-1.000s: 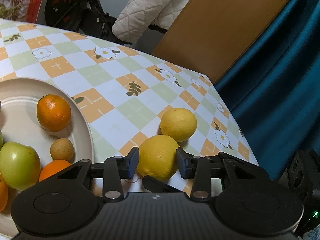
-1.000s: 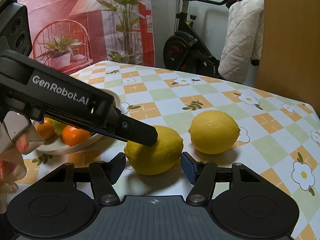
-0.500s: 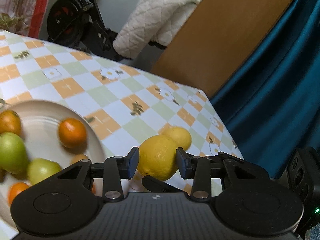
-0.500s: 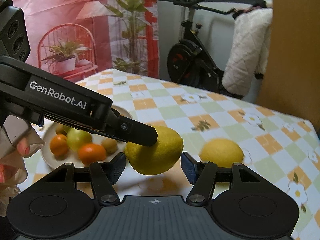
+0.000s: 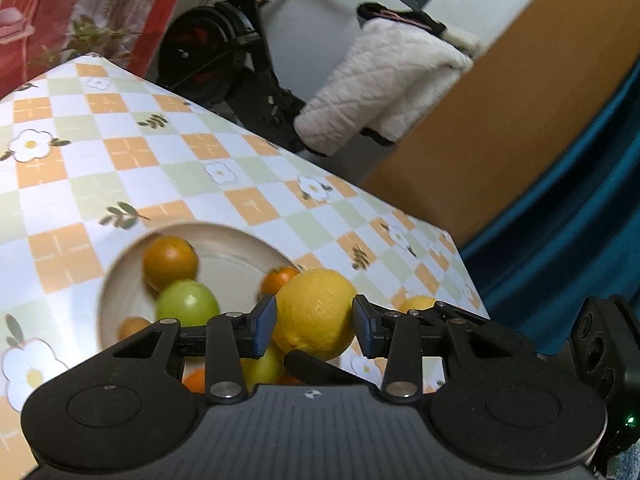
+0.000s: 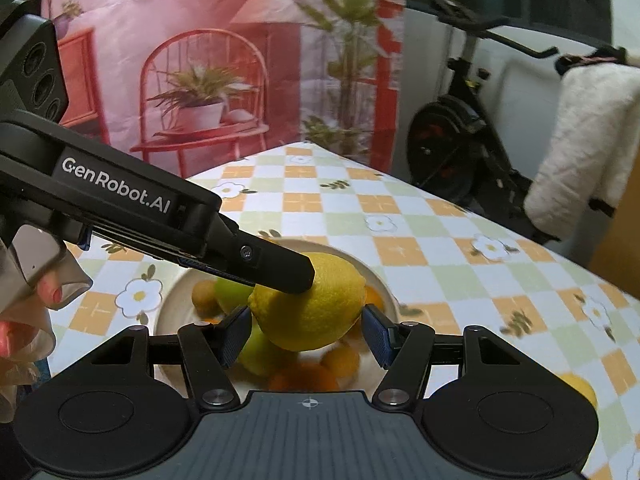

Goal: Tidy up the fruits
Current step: 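Carry both lemons over the beige plate, then lower the left tool's lemon onto the plate and open the left tool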

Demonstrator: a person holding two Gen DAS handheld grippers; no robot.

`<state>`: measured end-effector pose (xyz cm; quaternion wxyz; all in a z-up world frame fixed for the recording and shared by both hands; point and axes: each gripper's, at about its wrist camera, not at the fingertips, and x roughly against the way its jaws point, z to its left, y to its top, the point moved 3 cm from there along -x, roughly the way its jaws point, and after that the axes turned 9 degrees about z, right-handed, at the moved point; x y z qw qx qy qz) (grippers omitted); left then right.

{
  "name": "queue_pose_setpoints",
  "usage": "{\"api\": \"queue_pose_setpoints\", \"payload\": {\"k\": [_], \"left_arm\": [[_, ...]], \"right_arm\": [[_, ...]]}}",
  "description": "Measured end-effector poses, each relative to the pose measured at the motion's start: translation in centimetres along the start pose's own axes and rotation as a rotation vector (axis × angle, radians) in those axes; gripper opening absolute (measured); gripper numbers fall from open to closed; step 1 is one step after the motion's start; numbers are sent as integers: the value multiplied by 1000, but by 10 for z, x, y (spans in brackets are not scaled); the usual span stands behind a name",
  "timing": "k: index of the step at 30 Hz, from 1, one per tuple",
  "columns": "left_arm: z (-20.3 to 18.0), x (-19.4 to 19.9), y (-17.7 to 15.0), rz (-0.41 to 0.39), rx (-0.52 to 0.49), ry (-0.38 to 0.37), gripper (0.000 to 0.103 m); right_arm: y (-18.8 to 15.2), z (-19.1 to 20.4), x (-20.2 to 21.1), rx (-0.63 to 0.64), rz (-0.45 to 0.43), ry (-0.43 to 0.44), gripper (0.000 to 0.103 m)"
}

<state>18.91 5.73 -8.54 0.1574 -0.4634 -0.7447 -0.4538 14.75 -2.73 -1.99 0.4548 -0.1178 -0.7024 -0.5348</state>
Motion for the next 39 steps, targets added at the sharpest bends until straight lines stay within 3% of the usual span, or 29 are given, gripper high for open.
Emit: {"api": "queue_pose_setpoints", "payload": {"k": [8, 15, 39], "left_arm": [[24, -6, 26, -12, 22, 22, 43], [34, -22, 32, 3, 35, 44, 43], [31, -29, 30, -2, 18, 81, 44]], "right_arm": [[32, -1, -36, 37, 47, 18, 57], [37, -8, -62, 47, 97, 22, 57], [40, -1, -71, 98, 101, -3, 55]]}}
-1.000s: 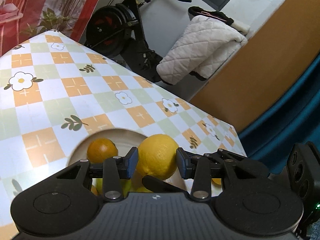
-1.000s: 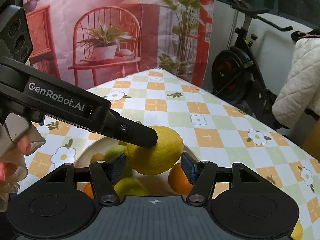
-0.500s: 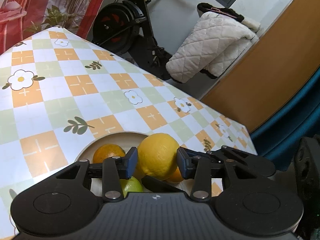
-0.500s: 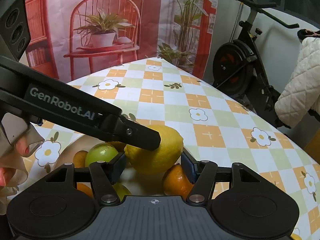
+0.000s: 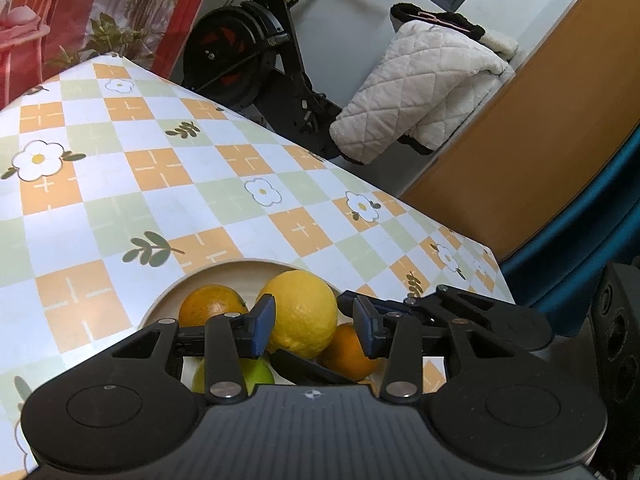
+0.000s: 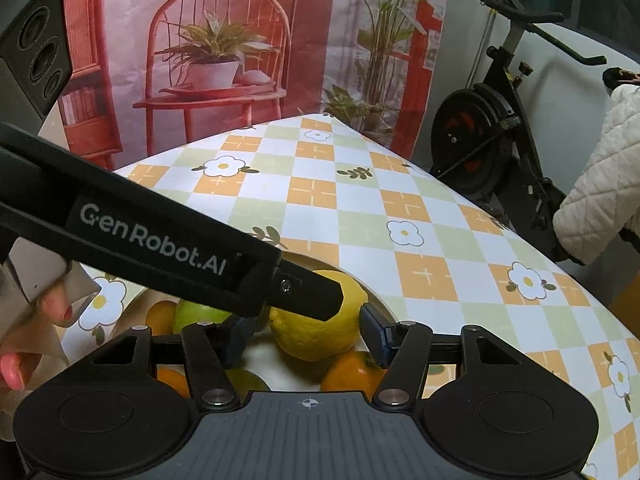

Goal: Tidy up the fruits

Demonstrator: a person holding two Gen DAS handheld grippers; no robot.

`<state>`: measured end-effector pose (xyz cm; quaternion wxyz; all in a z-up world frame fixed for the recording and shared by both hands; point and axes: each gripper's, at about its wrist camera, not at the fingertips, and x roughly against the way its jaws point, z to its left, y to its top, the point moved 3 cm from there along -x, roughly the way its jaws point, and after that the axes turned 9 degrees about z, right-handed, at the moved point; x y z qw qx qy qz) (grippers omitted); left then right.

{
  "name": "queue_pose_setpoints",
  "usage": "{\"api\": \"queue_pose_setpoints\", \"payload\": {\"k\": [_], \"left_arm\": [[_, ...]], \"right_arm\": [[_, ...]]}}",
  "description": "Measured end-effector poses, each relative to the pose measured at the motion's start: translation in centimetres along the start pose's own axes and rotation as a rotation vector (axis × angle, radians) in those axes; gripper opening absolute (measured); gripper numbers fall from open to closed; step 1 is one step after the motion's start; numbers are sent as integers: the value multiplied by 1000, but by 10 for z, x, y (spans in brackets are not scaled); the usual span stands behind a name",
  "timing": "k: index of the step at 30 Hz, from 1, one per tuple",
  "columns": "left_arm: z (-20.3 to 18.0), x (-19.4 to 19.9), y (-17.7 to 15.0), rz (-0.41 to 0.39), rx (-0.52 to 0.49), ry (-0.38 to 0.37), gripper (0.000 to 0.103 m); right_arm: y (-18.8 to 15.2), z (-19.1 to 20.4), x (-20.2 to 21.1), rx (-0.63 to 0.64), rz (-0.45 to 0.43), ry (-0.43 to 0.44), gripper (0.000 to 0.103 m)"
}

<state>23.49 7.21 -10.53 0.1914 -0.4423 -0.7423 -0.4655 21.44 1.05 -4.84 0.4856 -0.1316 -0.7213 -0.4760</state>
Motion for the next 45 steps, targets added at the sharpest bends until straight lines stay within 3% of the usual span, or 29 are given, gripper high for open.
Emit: {"api": "queue_pose_setpoints", "payload": {"k": [6, 14, 20, 26, 33, 39, 45], "left_arm": [[-2, 10, 0, -29, 1, 45, 54], [-33, 22, -9, -68, -97, 137, 56], [-71, 19, -18, -81, -177, 146, 56], [-112, 3, -25, -81, -250, 125, 56], [-149, -31, -37, -25, -307, 80, 56], [-167, -60, -44, 30, -358, 55, 56], [-174, -81, -42, 95, -314, -15, 56]], "right_arm": [[-9, -6, 13, -29, -21, -16, 55], [-44, -28, 54, -104, -81, -52, 56], [-84, -65, 87, -189, -118, -109, 56], [-124, -105, 109, -259, -133, -159, 56], [-160, -147, 114, -315, -122, -201, 56], [-173, -160, 106, -313, -109, -197, 59], [-174, -160, 95, -295, -100, -165, 65]]}}
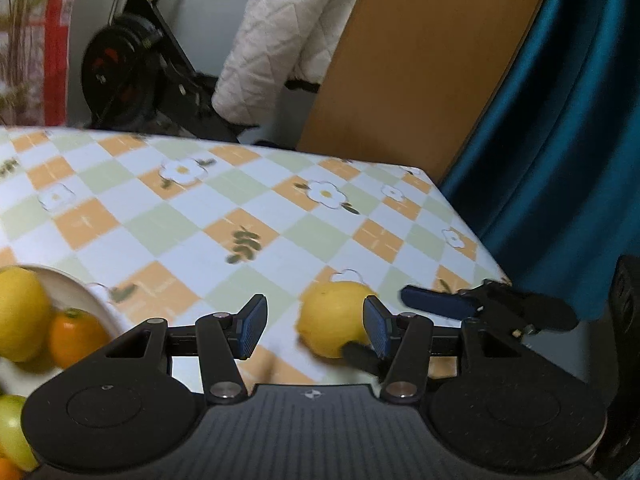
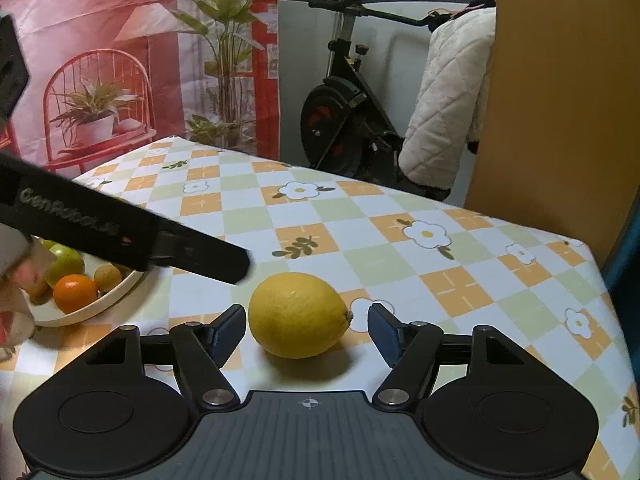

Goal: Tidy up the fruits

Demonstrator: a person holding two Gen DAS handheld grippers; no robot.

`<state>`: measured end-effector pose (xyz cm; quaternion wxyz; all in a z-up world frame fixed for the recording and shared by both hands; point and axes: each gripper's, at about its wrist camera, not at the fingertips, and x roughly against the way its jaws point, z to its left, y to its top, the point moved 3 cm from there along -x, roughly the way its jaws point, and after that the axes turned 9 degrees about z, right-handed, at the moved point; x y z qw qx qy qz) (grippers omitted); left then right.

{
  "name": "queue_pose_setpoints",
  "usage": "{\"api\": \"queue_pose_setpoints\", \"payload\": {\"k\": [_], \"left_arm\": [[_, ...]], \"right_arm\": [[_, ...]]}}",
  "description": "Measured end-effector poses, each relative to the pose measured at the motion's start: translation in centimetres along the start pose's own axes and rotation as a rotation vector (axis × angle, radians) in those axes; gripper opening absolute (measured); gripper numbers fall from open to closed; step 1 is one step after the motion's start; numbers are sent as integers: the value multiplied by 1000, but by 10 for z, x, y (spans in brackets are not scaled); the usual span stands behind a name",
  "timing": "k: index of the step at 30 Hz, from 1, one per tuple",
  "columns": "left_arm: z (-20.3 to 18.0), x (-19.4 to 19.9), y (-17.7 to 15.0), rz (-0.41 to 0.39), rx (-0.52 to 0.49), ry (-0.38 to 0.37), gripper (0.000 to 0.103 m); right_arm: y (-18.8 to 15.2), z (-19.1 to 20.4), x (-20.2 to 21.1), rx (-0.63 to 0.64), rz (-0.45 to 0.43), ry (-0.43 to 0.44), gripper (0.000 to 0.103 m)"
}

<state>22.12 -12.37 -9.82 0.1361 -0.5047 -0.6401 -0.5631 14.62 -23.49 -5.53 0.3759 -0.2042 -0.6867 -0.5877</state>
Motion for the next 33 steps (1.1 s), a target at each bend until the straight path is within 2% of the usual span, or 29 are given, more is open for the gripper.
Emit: {"api": "queue_pose_setpoints", "payload": {"k": [11, 13, 18, 25, 33], "left_arm": [[-7, -28, 4, 56, 25, -31, 64], [-6, -31, 3, 70, 33, -41, 64], [-6, -36, 2, 88, 32, -49, 64], [-3, -32, -1, 70, 33, -63, 57], [-6, -17, -8, 52, 38, -61, 56]], "right_arm": [[0, -4, -16, -2, 30, 24, 68], [1, -4, -18, -8, 35, 42, 63], [2, -4, -20, -23, 33, 58, 60], [1, -3, -18, -44, 26, 55, 58], [-1, 10, -6, -57, 13, 57, 58]]}}
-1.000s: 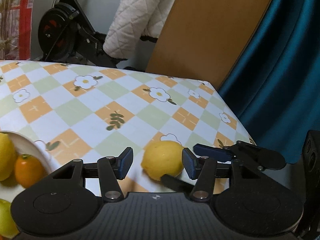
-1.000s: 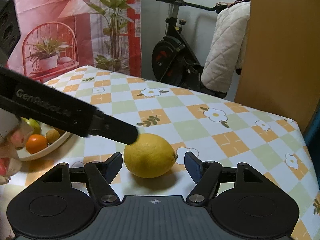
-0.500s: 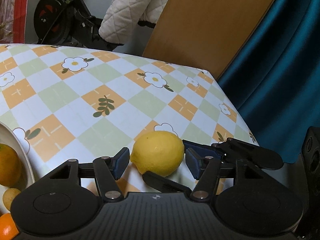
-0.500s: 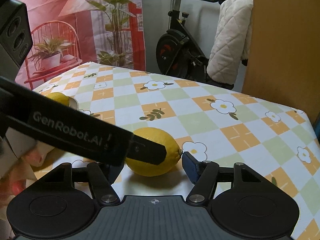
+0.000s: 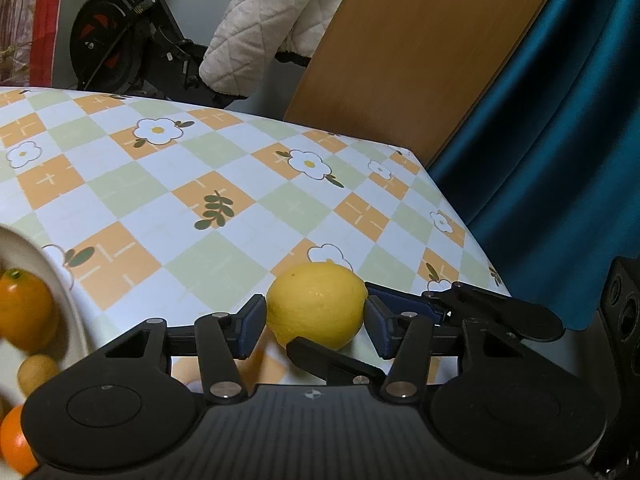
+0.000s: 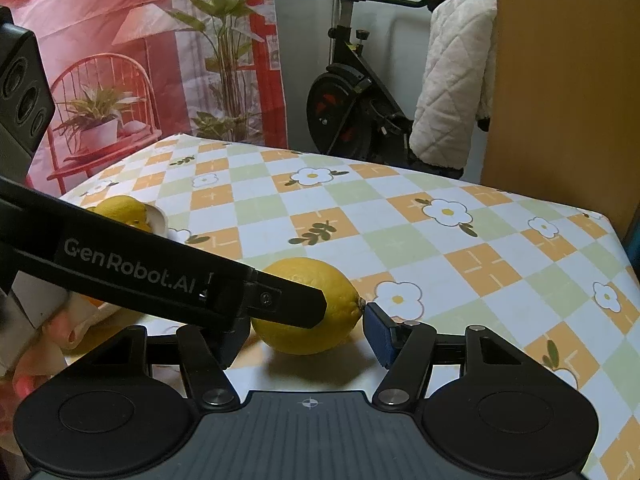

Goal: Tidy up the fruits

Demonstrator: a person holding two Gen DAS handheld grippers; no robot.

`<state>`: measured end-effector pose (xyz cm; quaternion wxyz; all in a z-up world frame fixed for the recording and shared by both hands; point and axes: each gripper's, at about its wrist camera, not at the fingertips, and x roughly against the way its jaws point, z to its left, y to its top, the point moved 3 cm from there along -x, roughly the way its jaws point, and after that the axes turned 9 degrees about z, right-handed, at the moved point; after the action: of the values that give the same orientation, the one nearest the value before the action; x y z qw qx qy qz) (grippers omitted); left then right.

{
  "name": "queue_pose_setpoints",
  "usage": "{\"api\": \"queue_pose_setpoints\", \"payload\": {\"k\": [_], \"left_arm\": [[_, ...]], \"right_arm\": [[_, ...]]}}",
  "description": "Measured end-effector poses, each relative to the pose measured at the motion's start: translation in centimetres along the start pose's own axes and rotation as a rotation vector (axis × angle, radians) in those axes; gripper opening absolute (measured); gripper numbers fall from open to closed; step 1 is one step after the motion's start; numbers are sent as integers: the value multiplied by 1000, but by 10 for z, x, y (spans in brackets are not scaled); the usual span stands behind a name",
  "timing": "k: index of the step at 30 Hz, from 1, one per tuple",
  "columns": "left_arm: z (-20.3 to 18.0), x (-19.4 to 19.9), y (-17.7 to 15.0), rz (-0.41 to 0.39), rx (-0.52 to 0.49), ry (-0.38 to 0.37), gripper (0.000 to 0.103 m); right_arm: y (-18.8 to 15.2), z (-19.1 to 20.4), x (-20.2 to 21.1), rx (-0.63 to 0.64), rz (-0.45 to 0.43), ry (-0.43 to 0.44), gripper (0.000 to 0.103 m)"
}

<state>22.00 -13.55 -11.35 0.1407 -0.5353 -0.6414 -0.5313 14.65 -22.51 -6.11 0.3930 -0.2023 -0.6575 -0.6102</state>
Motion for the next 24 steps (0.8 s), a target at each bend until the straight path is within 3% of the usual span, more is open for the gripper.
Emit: {"api": "queue_pose_setpoints", "payload": {"k": [13, 24], "left_arm": [[32, 63, -12, -55, 36, 33, 56], [83, 106, -15, -130, 131, 92, 55]], "right_arm": [[21, 71, 15, 67, -49, 49, 58], [57, 143, -7, 173, -50, 128, 58]]}}
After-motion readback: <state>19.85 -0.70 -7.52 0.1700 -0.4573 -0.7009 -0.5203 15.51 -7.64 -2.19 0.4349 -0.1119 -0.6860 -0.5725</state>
